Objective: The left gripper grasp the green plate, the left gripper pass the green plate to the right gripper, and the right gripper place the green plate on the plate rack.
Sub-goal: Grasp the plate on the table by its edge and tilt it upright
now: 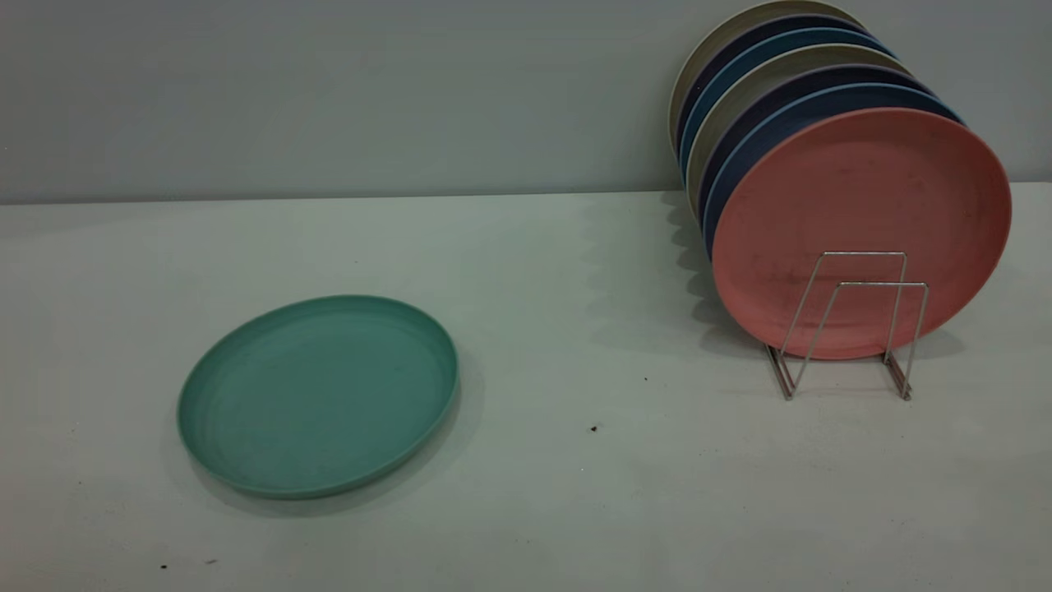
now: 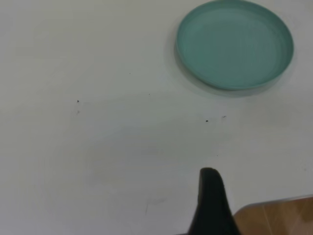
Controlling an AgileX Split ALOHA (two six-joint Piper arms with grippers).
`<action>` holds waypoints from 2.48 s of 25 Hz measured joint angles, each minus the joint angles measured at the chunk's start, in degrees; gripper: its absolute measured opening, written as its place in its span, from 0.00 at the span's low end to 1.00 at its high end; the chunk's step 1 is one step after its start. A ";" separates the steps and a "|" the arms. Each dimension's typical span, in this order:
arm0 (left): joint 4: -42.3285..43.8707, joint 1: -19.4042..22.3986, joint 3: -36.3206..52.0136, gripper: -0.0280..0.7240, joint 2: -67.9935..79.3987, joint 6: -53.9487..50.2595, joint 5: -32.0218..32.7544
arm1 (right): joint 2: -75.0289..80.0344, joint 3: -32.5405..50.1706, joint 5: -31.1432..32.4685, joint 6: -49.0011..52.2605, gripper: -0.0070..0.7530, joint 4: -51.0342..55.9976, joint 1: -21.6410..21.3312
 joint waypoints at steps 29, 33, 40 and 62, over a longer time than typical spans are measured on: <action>0.00 0.00 0.00 0.77 0.00 -0.05 0.00 | -0.07 0.00 0.00 0.00 0.57 0.00 0.00; 0.00 0.00 0.00 0.77 0.00 -0.05 0.00 | -0.07 0.00 0.00 0.00 0.57 0.00 0.00; -0.01 0.00 -0.53 0.77 0.00 -0.55 -1.77 | -0.07 0.00 -0.11 0.00 0.57 0.00 0.00; -20.56 0.00 -1.09 0.75 64.80 8.72 -38.90 | 36.99 -0.79 -21.85 -22.00 0.59 22.46 0.00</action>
